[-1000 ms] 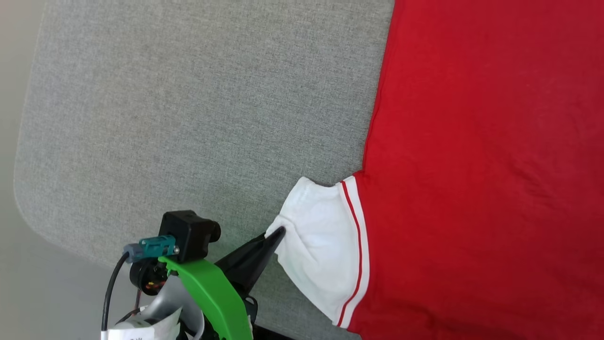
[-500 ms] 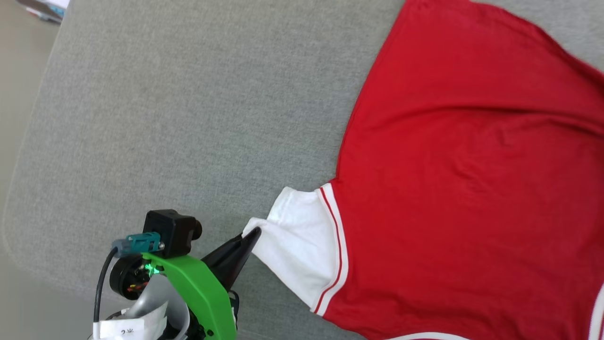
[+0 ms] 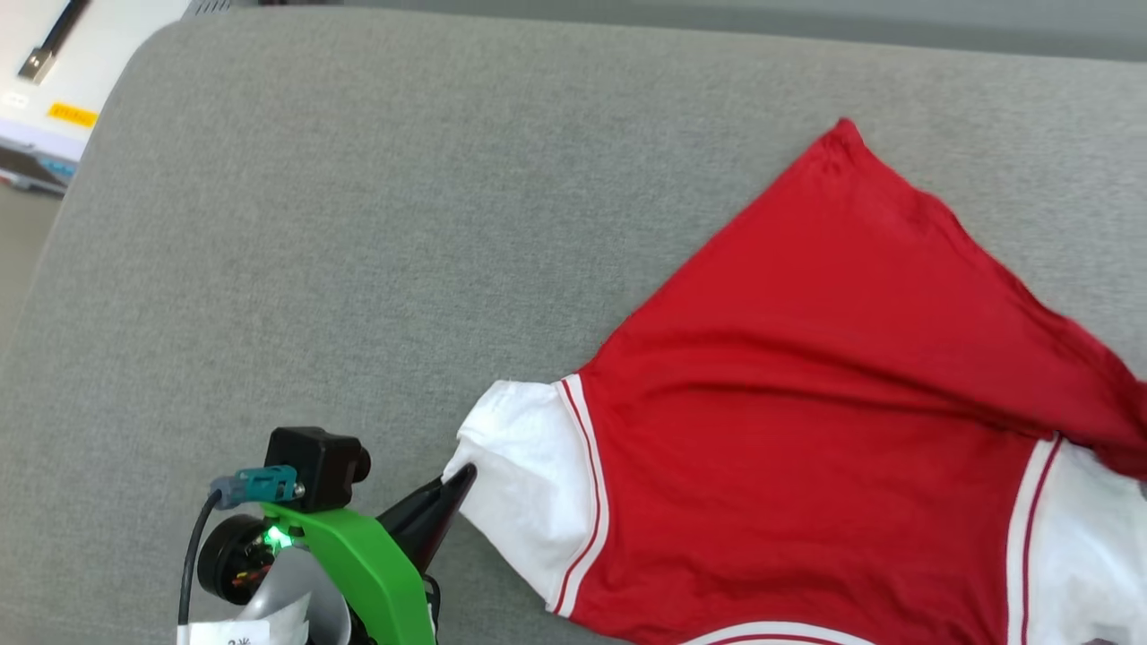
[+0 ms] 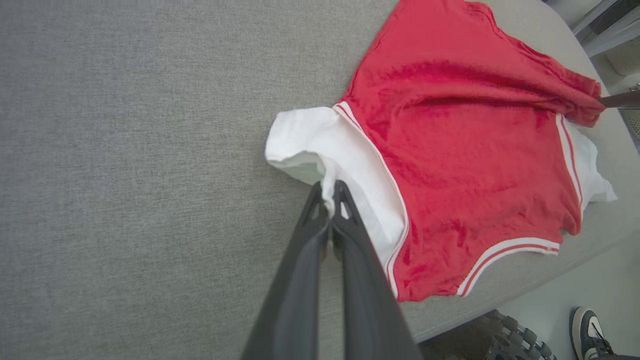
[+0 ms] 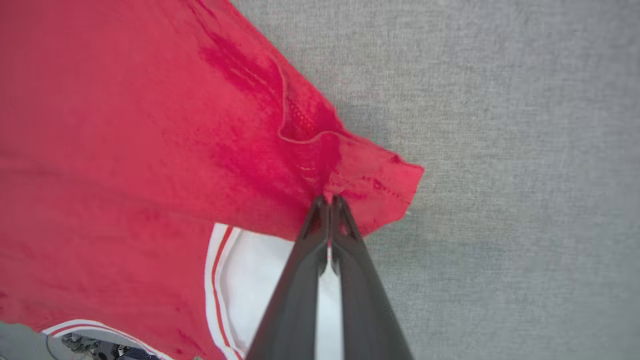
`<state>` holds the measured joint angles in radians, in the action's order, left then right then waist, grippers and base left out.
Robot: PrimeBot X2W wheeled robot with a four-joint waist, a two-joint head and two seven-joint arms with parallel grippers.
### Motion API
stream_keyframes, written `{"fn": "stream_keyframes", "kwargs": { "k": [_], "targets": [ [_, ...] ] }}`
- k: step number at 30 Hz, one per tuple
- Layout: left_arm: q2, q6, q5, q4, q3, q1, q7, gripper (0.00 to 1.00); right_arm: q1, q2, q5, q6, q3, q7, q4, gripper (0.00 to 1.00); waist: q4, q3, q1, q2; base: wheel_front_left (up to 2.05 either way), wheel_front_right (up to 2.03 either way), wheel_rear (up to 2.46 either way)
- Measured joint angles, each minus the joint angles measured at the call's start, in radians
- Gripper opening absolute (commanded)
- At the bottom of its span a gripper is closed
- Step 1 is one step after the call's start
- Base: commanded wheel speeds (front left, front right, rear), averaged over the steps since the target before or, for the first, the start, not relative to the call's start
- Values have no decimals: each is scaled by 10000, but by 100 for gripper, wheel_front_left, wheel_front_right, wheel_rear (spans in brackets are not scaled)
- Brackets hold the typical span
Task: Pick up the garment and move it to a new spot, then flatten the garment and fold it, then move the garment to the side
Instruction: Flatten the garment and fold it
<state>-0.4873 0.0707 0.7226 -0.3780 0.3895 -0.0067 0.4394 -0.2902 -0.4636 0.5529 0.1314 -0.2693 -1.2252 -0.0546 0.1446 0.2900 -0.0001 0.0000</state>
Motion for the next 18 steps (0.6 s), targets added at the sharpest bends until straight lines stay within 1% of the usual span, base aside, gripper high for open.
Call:
{"fn": "stream_keyframes", "kwargs": {
  "k": [6,8,11,13,18],
  "targets": [
    [13,42,50,117,21,147,-77,0,1547,738,307,0,-727,-293,1360,0,-378,-571,0,0,0,0,0],
    [23,42,63,142,31,157,-86,0,2034,803,188,0,-803,-332,1638,0,-474,-700,0,0,0,0,0],
    [48,42,63,192,65,154,-90,0,2712,940,4,0,-991,-293,1768,0,-576,-850,-1,0,0,0,0],
    [90,42,63,251,117,151,-150,0,3053,1187,-81,0,-1087,-219,1739,0,-602,-915,-1,0,0,0,0],
    [163,38,61,349,219,142,-174,0,3342,1407,-234,0,-1078,-8,1651,0,-556,-938,0,0,0,0,0]
  ]
}}
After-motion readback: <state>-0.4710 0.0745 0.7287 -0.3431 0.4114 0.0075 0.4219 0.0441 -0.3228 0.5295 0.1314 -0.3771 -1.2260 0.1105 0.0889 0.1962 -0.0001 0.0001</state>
